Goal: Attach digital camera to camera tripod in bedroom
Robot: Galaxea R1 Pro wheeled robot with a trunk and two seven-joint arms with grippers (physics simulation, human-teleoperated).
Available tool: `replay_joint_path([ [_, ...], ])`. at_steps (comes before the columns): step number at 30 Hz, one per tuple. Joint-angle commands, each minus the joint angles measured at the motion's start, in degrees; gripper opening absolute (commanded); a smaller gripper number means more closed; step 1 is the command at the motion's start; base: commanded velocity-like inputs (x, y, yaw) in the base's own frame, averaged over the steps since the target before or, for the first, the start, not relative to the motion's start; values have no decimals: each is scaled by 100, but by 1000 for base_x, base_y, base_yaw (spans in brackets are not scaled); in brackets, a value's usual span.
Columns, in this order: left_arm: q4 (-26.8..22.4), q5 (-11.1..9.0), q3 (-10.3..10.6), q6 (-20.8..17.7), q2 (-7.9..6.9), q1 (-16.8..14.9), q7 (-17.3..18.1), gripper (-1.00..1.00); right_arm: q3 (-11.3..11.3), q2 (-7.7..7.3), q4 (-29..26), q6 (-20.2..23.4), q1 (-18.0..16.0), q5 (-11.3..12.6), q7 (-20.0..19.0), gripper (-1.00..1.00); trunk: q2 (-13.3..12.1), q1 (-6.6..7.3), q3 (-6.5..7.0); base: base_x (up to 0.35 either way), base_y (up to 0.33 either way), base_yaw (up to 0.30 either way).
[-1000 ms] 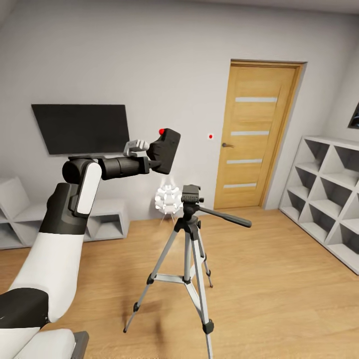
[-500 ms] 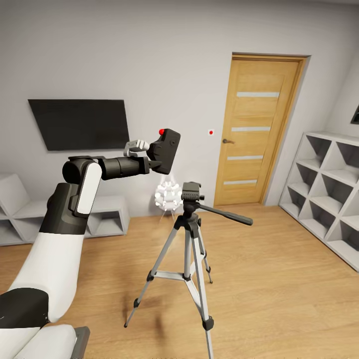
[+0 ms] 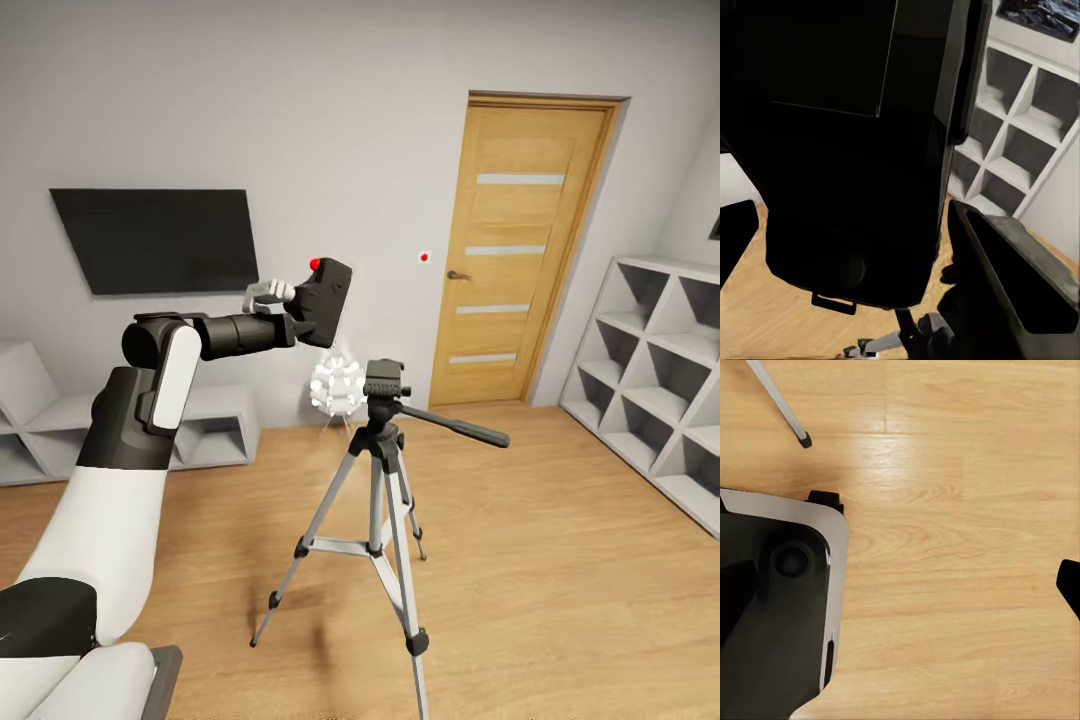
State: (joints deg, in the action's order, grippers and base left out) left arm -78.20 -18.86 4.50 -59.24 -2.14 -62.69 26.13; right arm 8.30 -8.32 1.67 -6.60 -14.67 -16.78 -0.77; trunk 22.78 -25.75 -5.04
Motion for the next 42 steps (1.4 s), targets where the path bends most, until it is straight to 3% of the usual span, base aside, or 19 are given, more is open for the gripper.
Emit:
replay_joint_path([
  [1, -11, -1, -82, -28, -2, -7, -265, -100, 49, -3, 18, -34, -9, -45, -9, 100, 14, -3, -22, 0, 0, 0],
  [5, -58, -50, -381, -59, 12, -7, -1179, -100, 49, -3, 18, -34, -9, -51, -10, 100, 14, -3, -58, 0, 0, 0],
  [10, -84, -102, -488, -65, 31, -7, -1493, -100, 49, -3, 18, -34, -9, -53, -10, 100, 14, -3, -104, 0, 0, 0],
  [32, -82, -147, -529, -70, 38, -7, -1576, -100, 49, -3, 18, -37, -9, -48, -2, 100, 14, -3, -304, 0, 0, 0],
  [35, -82, -208, -529, -74, 38, -7, -1576, -100, 49, -3, 18, -37, -9, -51, -2, 100, 14, -3, -331, 0, 0, 0],
  [42, -45, -588, -529, -72, 33, -7, -1576, -100, 49, -3, 18, -39, -9, -53, -3, 100, 14, -3, -395, 0, 0, 0],
])
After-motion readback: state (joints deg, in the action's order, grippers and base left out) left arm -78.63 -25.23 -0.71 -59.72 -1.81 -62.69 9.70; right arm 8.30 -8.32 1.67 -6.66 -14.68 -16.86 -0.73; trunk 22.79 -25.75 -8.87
